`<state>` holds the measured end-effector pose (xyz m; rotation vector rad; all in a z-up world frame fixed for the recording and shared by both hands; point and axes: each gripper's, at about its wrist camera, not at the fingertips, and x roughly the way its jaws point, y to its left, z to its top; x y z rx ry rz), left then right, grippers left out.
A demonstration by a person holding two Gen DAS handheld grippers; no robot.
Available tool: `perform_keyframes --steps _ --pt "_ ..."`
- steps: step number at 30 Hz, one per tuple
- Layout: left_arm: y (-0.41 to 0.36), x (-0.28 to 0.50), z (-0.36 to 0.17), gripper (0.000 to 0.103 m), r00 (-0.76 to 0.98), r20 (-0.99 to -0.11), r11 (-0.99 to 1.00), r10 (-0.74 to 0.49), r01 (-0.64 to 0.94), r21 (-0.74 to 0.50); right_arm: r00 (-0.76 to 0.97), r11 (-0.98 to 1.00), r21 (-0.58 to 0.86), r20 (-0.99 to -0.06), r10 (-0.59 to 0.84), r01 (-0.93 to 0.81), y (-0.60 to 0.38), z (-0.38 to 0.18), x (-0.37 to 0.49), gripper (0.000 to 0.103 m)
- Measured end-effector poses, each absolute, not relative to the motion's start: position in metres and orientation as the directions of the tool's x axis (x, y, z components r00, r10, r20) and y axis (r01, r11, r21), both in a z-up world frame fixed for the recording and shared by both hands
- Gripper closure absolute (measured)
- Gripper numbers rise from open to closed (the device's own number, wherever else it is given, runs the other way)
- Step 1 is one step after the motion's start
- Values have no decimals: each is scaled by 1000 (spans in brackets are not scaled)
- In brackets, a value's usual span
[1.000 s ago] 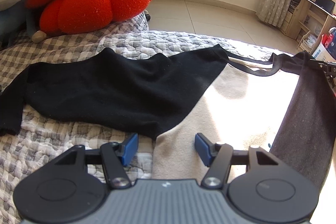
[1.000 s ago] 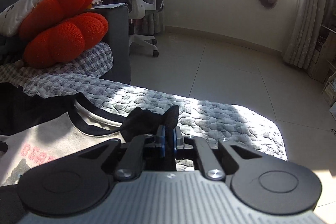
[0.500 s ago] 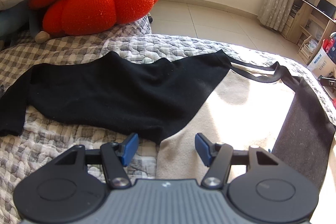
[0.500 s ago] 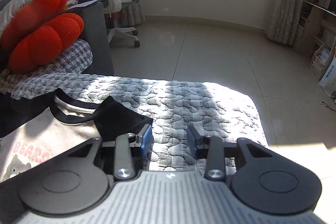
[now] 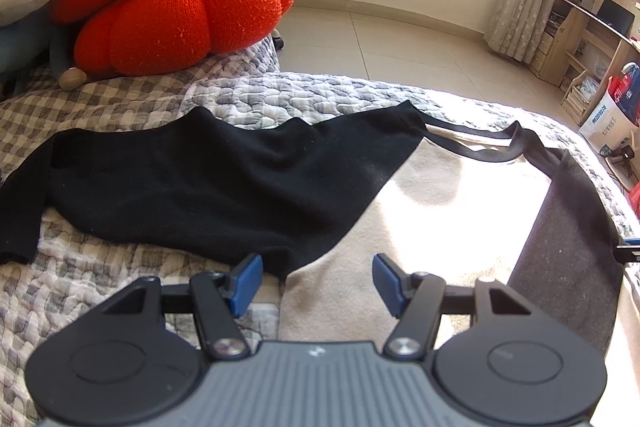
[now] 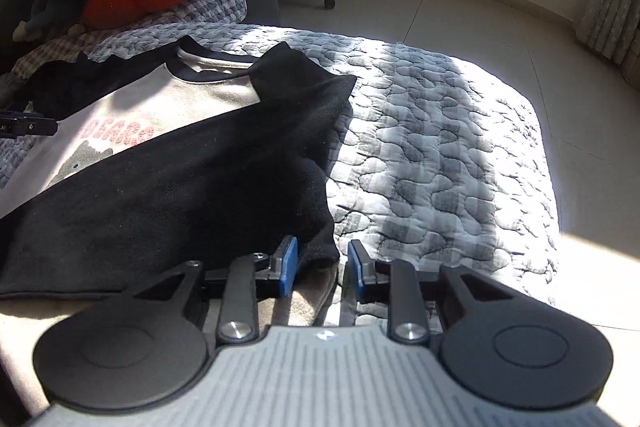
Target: Fold clothes
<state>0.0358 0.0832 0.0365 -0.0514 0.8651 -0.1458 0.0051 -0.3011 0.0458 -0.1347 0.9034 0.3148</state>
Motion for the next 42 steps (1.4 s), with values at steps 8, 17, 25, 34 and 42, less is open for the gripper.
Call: perform_keyframes --steps 8,17,25,34,42 --pt "93 38 33 41 634 -765 993 -115 67 -94 588 971 -4 -797 142 -240 -304 55 12 91" --pt "117 45 34 38 633 -771 990 -75 -45 -133 646 964 -120 -760 65 -238 -281 65 9 79" --pt "156 51 38 38 646 -763 968 -11 -185 -171 685 902 -179 -711 157 -392 -216 85 -16 78" --pt "231 58 28 38 614 -780 895 124 -409 -179 558 715 -239 -791 249 -657 -116 44 -49 62" --pt "301 44 20 38 589 -790 747 167 -599 -289 573 770 -212 -787 231 -602 -115 46 -39 46"
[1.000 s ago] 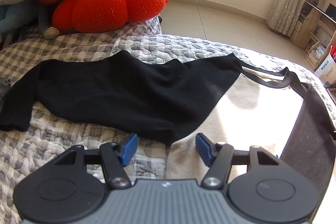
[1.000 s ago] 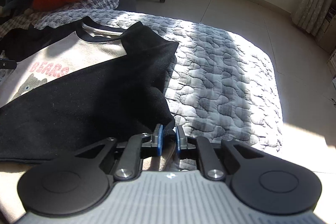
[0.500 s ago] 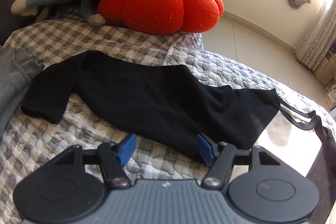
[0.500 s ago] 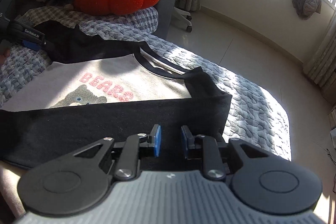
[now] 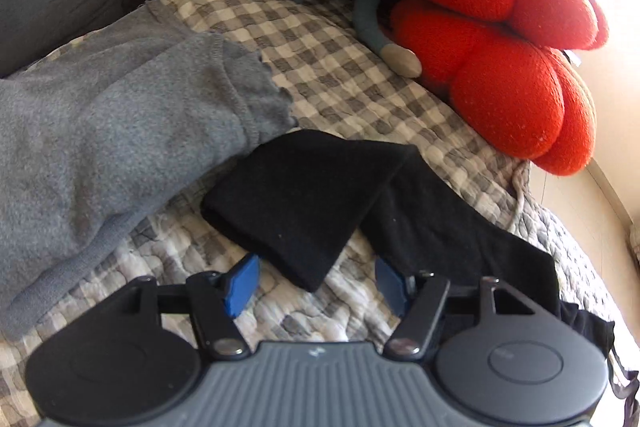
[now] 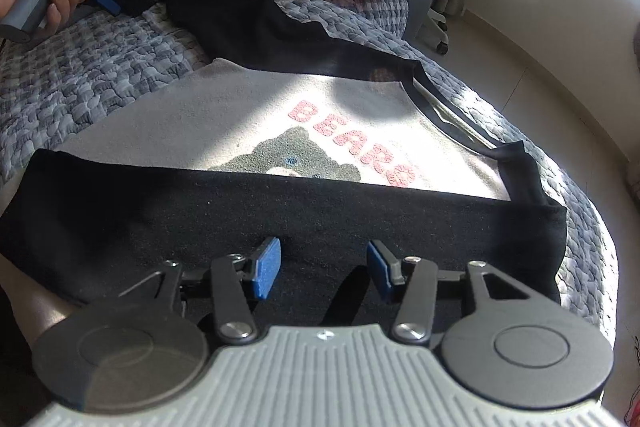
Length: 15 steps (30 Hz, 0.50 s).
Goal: Fold clothes
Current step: 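Move both grippers to the black hem band of the shirt, then grasp the black hem with the left gripper while the right gripper rests on the hem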
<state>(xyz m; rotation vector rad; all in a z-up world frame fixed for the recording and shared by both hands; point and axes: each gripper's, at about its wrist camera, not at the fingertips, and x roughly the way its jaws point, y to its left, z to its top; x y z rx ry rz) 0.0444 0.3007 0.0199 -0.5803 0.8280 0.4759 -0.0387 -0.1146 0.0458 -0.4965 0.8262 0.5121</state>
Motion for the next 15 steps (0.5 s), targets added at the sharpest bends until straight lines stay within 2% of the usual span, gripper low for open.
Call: perform_keyframes --steps 4,8,10,13,15 --pt "306 51 12 35 615 -770 734 171 -601 -316 585 777 -223 -781 218 -588 -112 46 -39 43" --pt "310 60 11 27 651 -739 722 170 -593 -357 593 785 -229 -778 208 -576 -112 47 -40 43" --pt "310 64 11 27 658 -731 733 180 -585 -346 596 788 -231 -777 204 -571 -112 47 -41 42" --pt "297 69 12 36 641 -734 801 225 -551 -236 600 788 -238 -775 198 -568 -112 46 -43 42" --pt "286 72 14 58 630 -735 845 252 -513 -149 602 787 -243 -774 195 -567 -112 46 -44 42"
